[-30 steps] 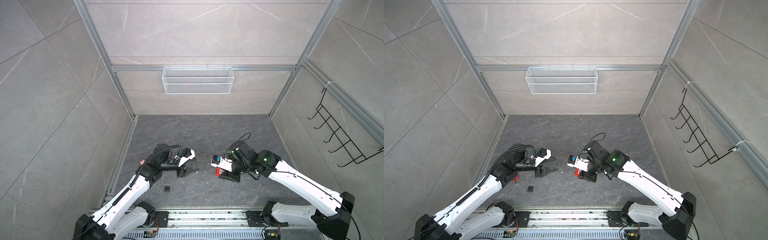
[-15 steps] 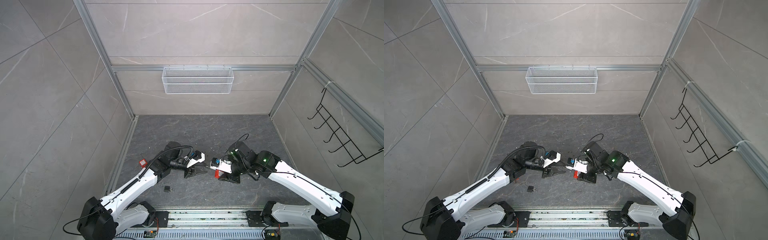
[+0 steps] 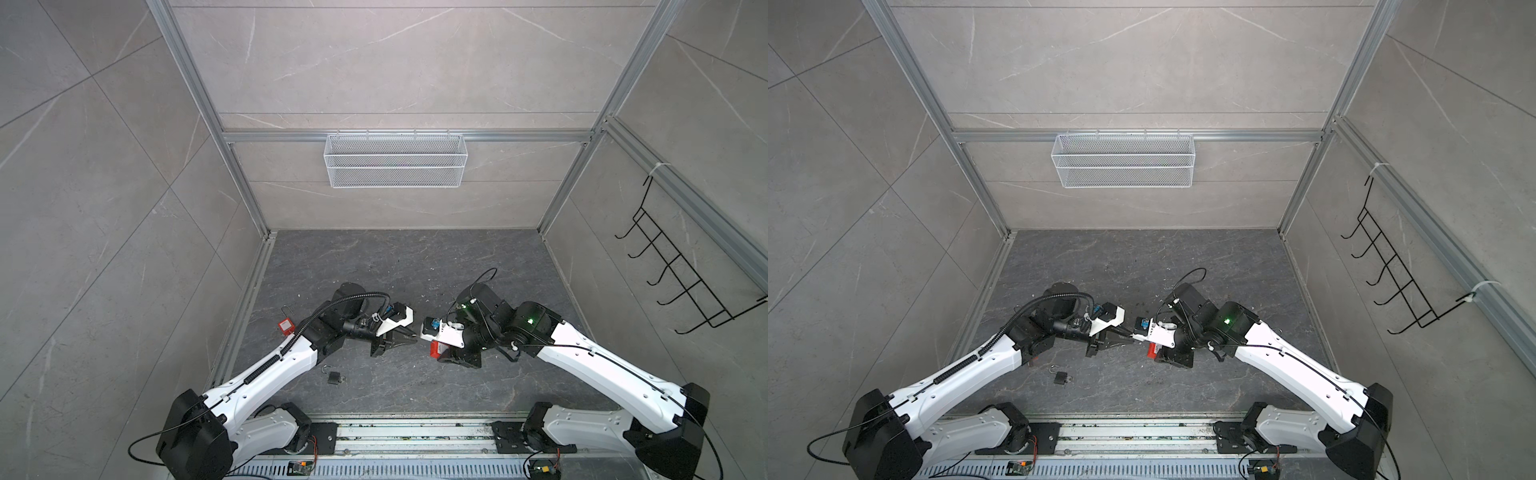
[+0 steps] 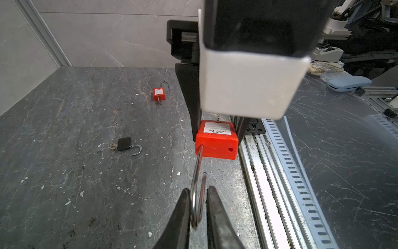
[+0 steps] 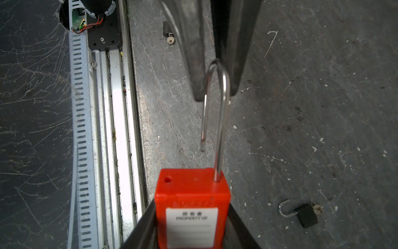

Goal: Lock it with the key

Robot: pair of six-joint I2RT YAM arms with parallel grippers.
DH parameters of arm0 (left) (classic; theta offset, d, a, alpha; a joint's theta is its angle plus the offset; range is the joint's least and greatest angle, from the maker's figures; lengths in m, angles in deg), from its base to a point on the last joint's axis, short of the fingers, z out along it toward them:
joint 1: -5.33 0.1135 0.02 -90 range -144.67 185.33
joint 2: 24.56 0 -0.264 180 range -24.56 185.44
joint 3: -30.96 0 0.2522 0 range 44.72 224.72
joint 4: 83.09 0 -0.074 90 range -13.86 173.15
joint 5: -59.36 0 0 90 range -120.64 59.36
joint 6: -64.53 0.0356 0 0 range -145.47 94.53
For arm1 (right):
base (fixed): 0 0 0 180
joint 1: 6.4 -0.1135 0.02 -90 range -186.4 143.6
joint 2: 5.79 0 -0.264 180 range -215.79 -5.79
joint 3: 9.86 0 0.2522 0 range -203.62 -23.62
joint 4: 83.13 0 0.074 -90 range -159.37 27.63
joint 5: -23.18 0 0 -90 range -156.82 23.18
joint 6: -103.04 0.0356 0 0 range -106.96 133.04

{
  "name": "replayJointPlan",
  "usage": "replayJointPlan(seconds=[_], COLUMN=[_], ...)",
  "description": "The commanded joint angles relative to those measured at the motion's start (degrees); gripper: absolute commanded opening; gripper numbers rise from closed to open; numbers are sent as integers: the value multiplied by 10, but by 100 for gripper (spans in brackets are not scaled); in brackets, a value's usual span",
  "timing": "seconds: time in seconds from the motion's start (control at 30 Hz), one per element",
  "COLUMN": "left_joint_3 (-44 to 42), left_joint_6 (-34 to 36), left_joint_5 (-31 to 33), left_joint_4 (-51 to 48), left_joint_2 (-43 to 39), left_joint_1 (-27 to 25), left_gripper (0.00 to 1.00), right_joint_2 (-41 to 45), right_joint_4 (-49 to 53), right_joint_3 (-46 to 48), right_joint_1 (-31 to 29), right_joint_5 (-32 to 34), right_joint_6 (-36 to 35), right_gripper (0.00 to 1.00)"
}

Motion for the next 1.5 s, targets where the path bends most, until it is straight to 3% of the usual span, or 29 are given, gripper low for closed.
replayJointPlan(seconds=[0.0, 0.23, 0.5, 0.67, 0.87, 1.23, 1.47], left_joint_3=[22, 25, 3, -17, -39, -37, -37], left_joint_6=[1, -7, -64, -99, -133, -154, -163], left_joint_5=[-17, -21, -30, -28, -32, -12, -14], left_joint_4=[14, 15, 78, 117, 153, 179, 181], left_joint_2=[3, 4, -6, -25, -40, -40, -45], left_joint_1=[-4, -6, -8, -8, -12, -46, -55], left_gripper=[13, 1, 0, 0, 0, 0, 0], right_joint_2=[4, 4, 25, 64, 82, 57, 62], right_joint_4=[9, 11, 24, 45, 55, 41, 35], right_joint_3=[-25, -29, -32, -33, -20, -23, -12], right_joint_1=[-4, -5, -5, -5, -5, -5, -6], right_joint_5=[-7, -3, 29, 56, 78, 32, 37], right_joint_6=[-14, -22, -48, -40, -30, -26, -28], right_gripper=[28, 29, 56, 63, 61, 55, 43])
